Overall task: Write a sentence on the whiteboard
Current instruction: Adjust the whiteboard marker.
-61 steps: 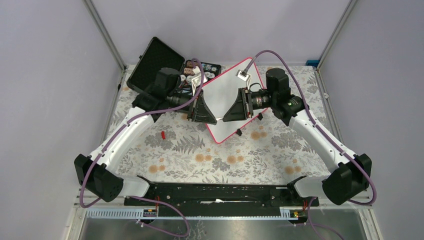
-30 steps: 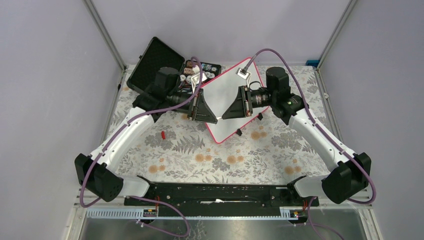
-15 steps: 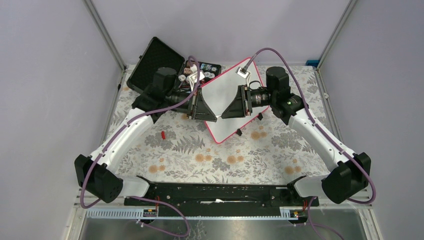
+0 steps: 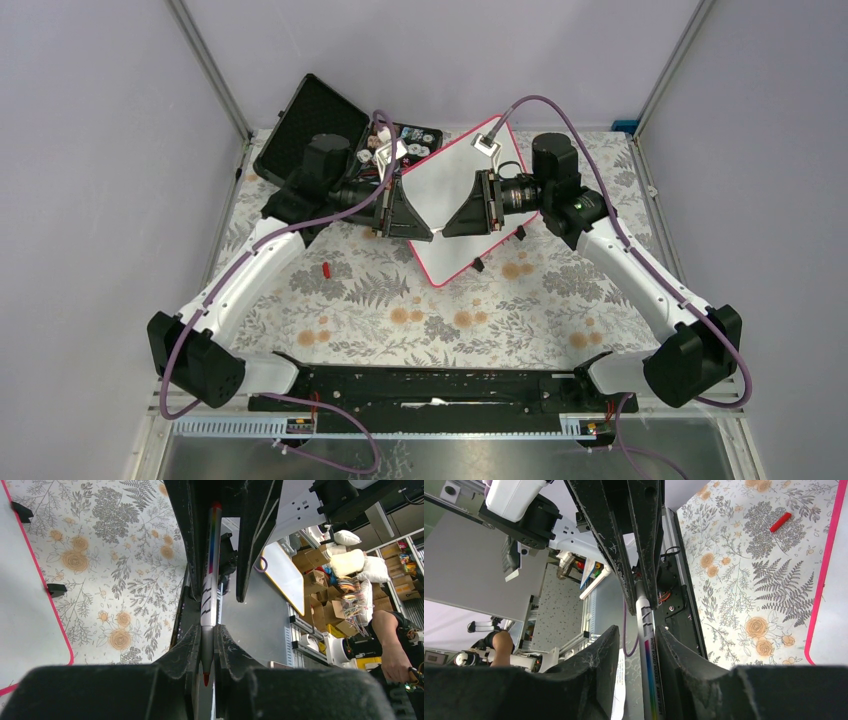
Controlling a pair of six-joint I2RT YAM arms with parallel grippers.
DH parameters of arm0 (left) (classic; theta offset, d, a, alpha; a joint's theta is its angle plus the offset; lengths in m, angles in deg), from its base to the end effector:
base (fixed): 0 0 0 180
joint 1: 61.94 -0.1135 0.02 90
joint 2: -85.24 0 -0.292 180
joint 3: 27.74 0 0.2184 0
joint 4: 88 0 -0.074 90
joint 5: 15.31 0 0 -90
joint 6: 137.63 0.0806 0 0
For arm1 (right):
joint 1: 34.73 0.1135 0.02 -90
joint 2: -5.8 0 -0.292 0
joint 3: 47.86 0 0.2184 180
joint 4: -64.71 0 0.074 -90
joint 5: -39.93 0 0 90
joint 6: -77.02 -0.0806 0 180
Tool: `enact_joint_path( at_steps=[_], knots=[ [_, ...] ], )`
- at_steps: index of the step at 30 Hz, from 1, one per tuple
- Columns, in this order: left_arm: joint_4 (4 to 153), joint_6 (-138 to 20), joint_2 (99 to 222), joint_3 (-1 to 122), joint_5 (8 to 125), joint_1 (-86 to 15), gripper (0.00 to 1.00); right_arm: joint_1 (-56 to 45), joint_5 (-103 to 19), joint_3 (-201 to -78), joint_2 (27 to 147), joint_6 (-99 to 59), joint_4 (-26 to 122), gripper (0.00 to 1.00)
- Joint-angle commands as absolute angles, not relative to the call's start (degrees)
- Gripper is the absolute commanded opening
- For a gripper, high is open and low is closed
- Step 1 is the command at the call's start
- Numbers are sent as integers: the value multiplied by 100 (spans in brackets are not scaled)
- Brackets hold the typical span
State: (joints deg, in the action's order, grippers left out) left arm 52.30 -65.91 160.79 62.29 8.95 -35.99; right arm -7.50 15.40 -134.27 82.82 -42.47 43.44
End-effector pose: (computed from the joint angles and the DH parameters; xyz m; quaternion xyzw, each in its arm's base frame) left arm 0.1976 -0.1779 0.4052 0.3375 0.6882 -0.5940 0.2443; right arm 0.2110 0.1911 0.4115 -0.3278 0.6598 0.6213 0.2670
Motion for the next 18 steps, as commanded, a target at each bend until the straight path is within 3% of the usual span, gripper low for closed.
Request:
enact_joint_path(
  at_steps=[1, 18],
  knots=[
    [5624, -6583, 15945, 6206, 1018, -3663, 0, -694, 1656, -13523, 8202, -4295, 4497, 40],
    [5623, -6627, 16030, 6176, 873, -3630, 0, -709, 1672, -13553, 8229, -4274, 4503, 33]
  ],
)
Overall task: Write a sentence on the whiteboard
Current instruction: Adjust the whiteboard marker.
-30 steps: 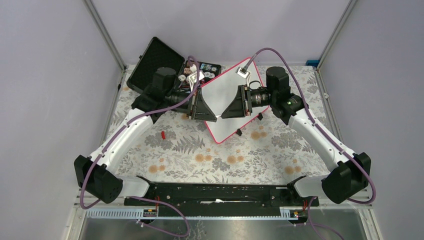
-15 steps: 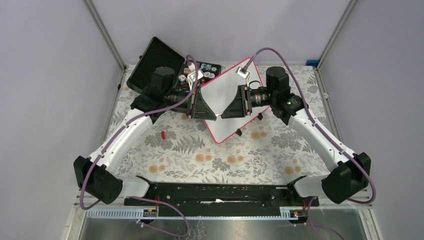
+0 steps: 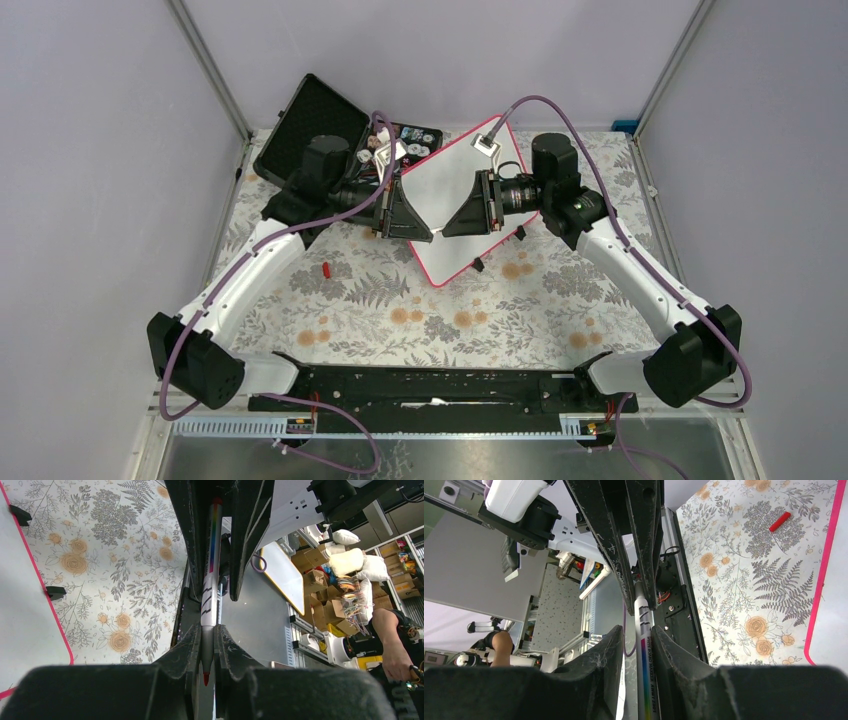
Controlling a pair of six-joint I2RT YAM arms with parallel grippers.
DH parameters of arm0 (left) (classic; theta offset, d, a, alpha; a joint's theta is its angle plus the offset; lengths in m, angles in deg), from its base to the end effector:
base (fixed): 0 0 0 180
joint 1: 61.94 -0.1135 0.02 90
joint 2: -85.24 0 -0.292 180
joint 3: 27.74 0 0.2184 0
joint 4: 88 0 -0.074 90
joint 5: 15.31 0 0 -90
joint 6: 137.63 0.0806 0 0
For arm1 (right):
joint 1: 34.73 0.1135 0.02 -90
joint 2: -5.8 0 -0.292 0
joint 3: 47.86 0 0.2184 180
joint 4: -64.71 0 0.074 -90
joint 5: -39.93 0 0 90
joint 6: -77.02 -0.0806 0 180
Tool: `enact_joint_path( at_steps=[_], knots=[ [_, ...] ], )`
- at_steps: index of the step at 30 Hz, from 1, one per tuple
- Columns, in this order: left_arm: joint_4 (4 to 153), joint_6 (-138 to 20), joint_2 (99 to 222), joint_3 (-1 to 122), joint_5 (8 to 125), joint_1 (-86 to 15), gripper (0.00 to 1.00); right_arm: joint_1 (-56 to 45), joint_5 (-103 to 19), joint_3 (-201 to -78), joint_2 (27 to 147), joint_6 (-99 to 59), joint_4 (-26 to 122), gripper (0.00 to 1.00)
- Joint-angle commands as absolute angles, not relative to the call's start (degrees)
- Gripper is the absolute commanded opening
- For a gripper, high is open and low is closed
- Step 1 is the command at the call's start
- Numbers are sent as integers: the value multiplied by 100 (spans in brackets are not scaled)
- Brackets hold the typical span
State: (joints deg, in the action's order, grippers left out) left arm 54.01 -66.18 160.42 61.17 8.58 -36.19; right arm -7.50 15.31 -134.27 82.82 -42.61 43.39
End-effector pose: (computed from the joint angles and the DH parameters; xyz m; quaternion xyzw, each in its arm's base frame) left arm 0.1974 -0.1770 0.4038 0.3396 0.6840 -0.5958 0.2486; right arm 0.2111 0.1910 0.4114 -0.3264 0.6607 0.6213 0.2664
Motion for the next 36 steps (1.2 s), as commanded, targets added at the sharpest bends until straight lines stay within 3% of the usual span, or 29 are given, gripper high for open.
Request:
enact_joint_path(
  at_steps=[1, 6, 11, 13, 15, 17, 25, 28, 33, 36],
  knots=[
    [5626, -6619, 16038, 6177, 871, -3628, 0, -705, 1672, -13545, 8234, -4277, 4505, 33],
    [5502, -6518, 16079, 6204, 862, -3564, 0, -706, 1673, -13526, 8234, -4259, 4505, 28],
    [5356, -6362, 16135, 6290, 900, -3523, 4, -709, 1681, -13533, 8251, -4251, 4502, 9],
    [5319, -6236, 16110, 6306, 960, -3535, 34, -705, 1701, -13531, 8266, -4269, 4512, 0],
    [5167, -6039, 16095, 6420, 992, -3646, 53, -732, 1728, -13535, 8287, -4294, 4545, 0],
    [5126, -6062, 16074, 6488, 911, -3925, 66, -831, 1711, -13525, 8310, -4260, 4550, 0],
    [6464, -7236, 15813, 6037, 515, -5710, 69, -1604, 1481, -13786, 8464, -3343, 3935, 0],
    [6521, -7247, 15633, 5750, 1227, -6089, 69, -1603, 794, -13882, 8488, -2375, 3225, 0],
    [6366, -6708, 15374, 5012, 2684, -6475, 69, -1611, 342, -13358, 8338, -2028, 3517, 0],
    [6480, -6426, 15373, 4558, 2929, -6478, 68, -1601, 284, -13173, 8378, -1935, 3622, 0]
  ],
)
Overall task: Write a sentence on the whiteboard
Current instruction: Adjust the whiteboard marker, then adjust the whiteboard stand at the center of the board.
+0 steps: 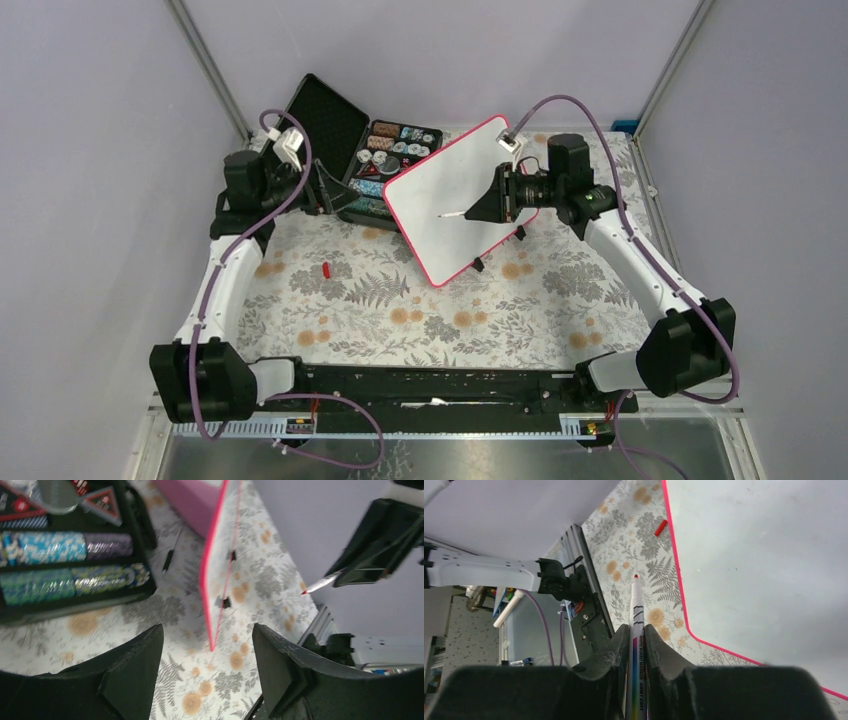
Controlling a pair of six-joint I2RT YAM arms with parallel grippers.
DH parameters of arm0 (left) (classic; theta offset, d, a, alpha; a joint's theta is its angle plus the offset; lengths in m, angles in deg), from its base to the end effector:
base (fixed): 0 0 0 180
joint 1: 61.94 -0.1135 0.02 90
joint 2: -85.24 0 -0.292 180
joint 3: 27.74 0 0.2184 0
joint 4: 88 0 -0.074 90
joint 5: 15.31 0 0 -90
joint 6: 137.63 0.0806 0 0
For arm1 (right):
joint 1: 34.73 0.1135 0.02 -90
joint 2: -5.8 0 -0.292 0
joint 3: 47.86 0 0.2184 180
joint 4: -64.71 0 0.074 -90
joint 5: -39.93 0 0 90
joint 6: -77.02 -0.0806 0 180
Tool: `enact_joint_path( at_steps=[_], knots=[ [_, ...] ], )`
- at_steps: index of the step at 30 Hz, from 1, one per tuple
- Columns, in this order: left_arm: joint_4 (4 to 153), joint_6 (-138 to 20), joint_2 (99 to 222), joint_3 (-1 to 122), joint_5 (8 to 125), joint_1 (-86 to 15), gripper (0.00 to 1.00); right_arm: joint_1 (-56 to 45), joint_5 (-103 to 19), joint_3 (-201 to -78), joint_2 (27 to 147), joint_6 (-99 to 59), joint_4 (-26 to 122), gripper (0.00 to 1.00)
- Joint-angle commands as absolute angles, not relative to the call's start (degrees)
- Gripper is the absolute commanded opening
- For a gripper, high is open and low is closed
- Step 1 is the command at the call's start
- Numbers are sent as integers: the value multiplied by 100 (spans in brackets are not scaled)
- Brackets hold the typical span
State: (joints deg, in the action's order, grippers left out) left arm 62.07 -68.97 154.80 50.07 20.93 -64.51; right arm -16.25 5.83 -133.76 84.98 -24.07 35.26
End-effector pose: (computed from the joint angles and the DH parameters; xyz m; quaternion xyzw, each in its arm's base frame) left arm 0.2499 -0.0539 0.3735 0.0955 0.7746 -0.4508 0.4331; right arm 0.2558 0.1559 0.3798 -0.3065 0.7172 0.5022 0.3735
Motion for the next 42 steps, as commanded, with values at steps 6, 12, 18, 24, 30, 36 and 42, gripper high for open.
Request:
enact_joint_path(
  at_steps=[6, 12, 18, 24, 30, 36, 42],
  knots=[
    [6948, -6404, 15751, 4124, 2872, -6451, 64, -1549, 394, -13047, 8510, -1732, 3653, 0],
    [7028, -6153, 16191, 4182, 2655, -6220, 63, -1535, 515, -12969, 8662, -1660, 3805, 0],
    [7221, -6233, 16473, 4173, 2688, -5992, 62, -1530, 500, -13060, 8752, -1477, 3693, 0],
    [7223, -6186, 16631, 4229, 2742, -5822, 58, -1523, 530, -13116, 8789, -1474, 3711, 0],
    [7395, -6266, 16706, 4320, 2332, -5645, 54, -1530, 539, -13186, 8738, -1500, 3671, 0],
    [8244, -6679, 16544, 3794, 2258, -5301, 58, -1674, 606, -13380, 8742, -1507, 3493, 0],
    [8419, -6784, 16875, 4032, 2663, -4984, 53, -1937, 747, -13430, 8710, -1588, 3496, 0]
  ],
)
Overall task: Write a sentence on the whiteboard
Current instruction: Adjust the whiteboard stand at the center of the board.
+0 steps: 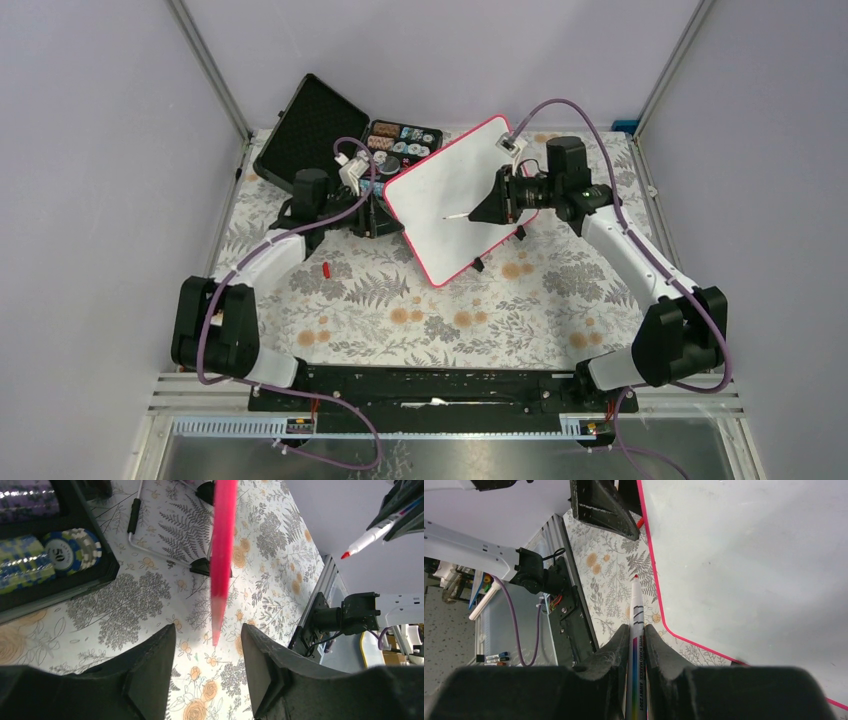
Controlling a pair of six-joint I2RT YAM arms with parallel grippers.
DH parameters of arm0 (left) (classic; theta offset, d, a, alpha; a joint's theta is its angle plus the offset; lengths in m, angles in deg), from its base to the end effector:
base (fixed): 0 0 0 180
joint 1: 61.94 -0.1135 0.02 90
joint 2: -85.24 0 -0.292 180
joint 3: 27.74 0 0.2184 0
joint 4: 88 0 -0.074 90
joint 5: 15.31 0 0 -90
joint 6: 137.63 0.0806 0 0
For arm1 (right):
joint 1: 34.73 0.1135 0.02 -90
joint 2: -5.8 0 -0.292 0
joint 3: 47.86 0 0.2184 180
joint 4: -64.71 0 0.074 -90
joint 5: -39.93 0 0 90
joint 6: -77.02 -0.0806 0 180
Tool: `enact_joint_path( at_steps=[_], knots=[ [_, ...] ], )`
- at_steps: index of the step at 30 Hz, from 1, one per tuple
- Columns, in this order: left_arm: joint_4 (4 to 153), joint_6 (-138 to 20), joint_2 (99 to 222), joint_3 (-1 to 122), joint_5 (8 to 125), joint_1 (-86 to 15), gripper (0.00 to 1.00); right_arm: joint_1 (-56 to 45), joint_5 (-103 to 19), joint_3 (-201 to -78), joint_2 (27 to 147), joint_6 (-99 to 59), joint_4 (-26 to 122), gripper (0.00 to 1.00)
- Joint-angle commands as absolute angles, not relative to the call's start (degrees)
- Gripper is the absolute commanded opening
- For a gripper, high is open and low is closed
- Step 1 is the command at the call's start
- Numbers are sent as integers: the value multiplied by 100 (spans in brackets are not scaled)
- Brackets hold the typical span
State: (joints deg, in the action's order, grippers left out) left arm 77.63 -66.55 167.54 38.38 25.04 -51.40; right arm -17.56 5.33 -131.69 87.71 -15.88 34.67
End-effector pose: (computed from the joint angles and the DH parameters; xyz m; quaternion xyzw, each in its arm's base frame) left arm 0.2830 -0.1151 0.2779 0.1500 0.8013 -0.4670 0.3425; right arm 0.2697 0.1528 0.3535 -0.3315 0.7238 0.4719 0.3788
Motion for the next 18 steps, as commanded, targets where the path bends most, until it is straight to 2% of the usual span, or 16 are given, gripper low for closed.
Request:
enact_joint_path(
  at_steps=[1, 7, 11, 18],
  knots=[
    [8434, -6793, 16944, 4096, 2669, -4960, 50, -1983, 776, -13425, 8707, -1596, 3494, 0],
    [8443, -6841, 17419, 4488, 2485, -4925, 21, -2221, 835, -13429, 8696, -1400, 3232, 0],
    [7909, -6446, 17760, 4871, 2471, -4920, 1, -2329, 894, -13451, 8667, -1336, 3127, 0],
    [6802, -5640, 18165, 5553, 2489, -4905, 0, -2427, 983, -13479, 8620, -1104, 2927, 0]
  ],
)
